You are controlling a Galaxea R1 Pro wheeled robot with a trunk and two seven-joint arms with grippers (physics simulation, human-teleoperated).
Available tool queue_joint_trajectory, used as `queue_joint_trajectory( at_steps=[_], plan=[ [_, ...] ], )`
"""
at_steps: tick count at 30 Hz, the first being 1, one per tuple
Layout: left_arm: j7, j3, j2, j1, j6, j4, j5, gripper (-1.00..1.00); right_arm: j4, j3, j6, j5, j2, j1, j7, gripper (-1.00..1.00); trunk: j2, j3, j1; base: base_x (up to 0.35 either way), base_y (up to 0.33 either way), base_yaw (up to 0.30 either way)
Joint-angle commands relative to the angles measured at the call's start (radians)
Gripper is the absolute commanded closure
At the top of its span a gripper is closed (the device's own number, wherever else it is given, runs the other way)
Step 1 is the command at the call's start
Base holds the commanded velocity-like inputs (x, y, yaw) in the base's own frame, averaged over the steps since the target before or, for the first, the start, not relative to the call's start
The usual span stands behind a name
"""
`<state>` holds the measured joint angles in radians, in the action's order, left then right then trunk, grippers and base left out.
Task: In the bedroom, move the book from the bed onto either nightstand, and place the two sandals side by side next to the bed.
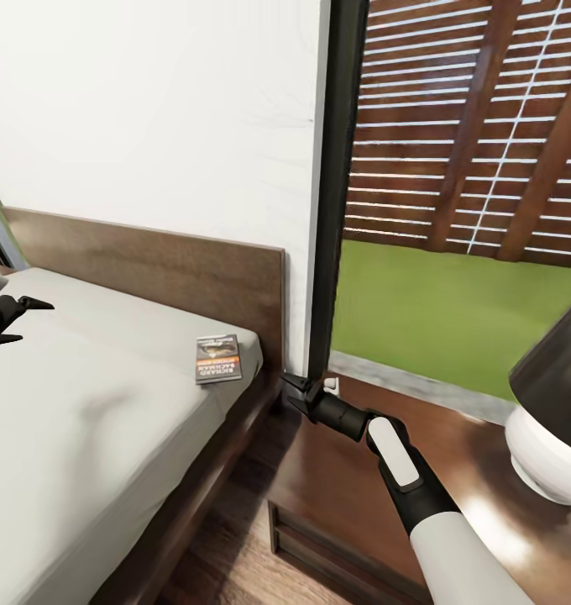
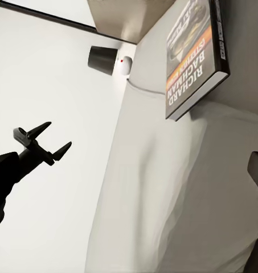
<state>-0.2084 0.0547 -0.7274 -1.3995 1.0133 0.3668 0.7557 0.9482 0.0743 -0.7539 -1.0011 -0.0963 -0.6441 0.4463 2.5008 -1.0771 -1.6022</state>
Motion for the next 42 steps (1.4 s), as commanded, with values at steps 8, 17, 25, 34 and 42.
queue_joint_trajectory(
  at_steps=[8,17,25,34,42],
  plan=[
    [-0.009,0.005,-0.001,-0.001,0.001,-0.001,-0.006,-1.0,0.0,0.0,-0.004,-0.001,-0.001,0.0,0.002,-1.0,0.0,-0.001,0.0,0.085,0.0,0.0],
    [-0.009,0.006,0.0,-0.001,-0.001,-0.003,-0.006,-1.0,-0.001,0.0,-0.004,-0.001,0.0,-0.001,0.002,-1.0,0.0,-0.001,0.0,0.013,0.0,0.0],
    [-0.009,0.005,-0.001,-0.001,0.0,-0.004,-0.006,-1.0,-0.013,-0.003,-0.001,-0.001,0.0,0.0,0.0,-1.0,0.0,-0.001,0.0,0.001,0.0,0.0],
    [-0.009,0.006,-0.005,-0.001,0.002,-0.005,-0.006,-1.0,-0.092,0.004,0.02,-0.005,-0.001,-0.001,0.001,-1.0,0.0,-0.001,0.0,0.0,0.0,0.0],
    [-0.009,0.006,-0.013,-0.001,0.002,-0.005,-0.006,-1.0,-0.119,0.011,0.062,0.0,-0.005,-0.002,0.0,-1.0,0.0,-0.001,0.0,0.0,0.0,0.0]
  ],
)
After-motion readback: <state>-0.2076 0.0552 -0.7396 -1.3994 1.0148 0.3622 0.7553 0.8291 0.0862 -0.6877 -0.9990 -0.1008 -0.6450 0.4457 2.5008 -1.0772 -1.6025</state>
